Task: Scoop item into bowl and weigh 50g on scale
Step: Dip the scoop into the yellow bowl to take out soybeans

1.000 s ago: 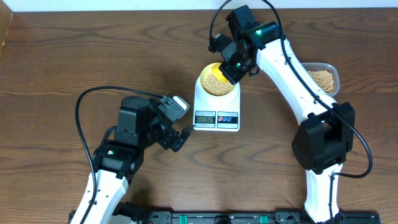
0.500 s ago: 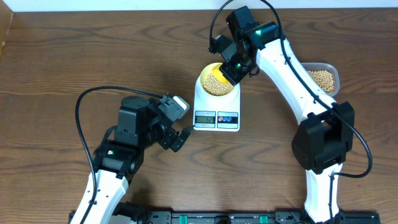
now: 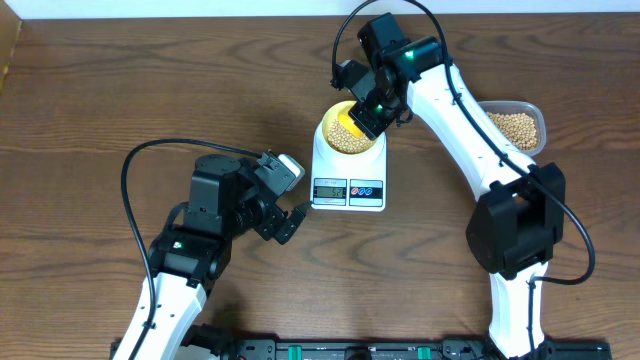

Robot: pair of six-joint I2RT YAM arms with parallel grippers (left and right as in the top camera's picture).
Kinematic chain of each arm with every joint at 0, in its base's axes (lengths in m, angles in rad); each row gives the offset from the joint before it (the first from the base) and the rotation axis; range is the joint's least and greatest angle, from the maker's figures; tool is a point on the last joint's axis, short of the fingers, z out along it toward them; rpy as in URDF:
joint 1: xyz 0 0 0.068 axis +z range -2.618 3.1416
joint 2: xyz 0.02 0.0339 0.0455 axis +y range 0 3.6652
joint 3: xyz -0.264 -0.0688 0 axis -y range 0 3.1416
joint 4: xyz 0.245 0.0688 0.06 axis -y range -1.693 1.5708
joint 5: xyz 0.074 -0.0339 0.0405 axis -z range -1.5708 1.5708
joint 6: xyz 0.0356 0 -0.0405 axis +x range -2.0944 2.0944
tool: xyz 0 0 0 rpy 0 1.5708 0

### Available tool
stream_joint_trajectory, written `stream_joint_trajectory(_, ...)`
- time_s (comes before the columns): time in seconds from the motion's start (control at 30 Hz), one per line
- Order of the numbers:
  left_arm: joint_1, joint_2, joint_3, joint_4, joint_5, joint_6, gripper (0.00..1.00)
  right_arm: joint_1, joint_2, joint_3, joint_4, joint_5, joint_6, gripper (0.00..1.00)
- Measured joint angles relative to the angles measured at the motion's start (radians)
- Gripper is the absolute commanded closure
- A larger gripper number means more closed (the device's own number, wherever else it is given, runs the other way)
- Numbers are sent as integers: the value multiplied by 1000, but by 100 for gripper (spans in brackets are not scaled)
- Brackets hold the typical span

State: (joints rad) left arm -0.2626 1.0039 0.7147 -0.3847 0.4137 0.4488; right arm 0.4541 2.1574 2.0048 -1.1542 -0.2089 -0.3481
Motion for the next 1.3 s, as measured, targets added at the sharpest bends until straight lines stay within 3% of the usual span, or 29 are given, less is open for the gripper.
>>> stream_joint_trajectory(1.3,0,0,0,0,0,0,2,15,4,0,-13,-39,0,99)
